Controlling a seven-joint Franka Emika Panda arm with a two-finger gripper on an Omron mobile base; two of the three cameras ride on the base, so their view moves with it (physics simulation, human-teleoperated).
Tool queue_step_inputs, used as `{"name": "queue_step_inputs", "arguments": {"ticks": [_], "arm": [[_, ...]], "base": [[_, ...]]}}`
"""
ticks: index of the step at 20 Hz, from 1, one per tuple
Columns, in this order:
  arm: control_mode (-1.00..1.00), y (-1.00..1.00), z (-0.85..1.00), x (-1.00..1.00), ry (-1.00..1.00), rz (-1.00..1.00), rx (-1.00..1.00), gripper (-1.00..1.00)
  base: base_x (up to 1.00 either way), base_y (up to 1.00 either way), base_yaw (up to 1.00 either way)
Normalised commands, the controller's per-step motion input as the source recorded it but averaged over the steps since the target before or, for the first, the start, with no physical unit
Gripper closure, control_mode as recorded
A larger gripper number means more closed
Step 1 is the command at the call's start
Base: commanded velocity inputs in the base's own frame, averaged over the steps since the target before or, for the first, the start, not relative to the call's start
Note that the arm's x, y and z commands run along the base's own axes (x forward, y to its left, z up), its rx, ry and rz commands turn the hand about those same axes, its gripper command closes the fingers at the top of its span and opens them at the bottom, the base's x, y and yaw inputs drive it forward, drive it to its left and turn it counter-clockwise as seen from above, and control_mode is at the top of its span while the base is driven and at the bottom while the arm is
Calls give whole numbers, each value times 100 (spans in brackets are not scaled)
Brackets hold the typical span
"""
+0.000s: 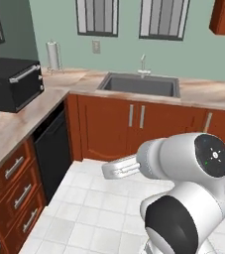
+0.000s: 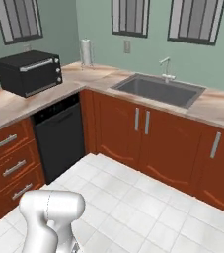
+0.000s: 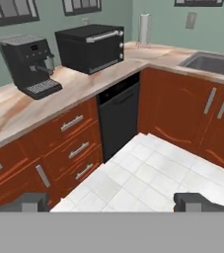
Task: Get the candle and the beer from the cabinet and move them to the dining counter.
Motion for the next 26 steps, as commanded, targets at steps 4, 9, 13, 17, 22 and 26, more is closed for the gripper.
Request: {"name": "queue_step_inputs", "arguments": {"ticks": [4, 9, 13, 17, 22, 26], "arm": [[100, 0, 0, 0, 0, 0, 0, -100], [100, 0, 0, 0, 0, 0, 0, -100], [100, 0, 0, 0, 0, 0, 0, -100], [100, 0, 0, 0, 0, 0, 0, -100], [100, 0, 0, 0, 0, 0, 0, -100], [100, 0, 0, 0, 0, 0, 0, -100]], "base": [[53, 0, 46], [50, 0, 46], [48, 0, 47], [47, 0, 46], [61, 2, 44], [76, 7, 41]]}}
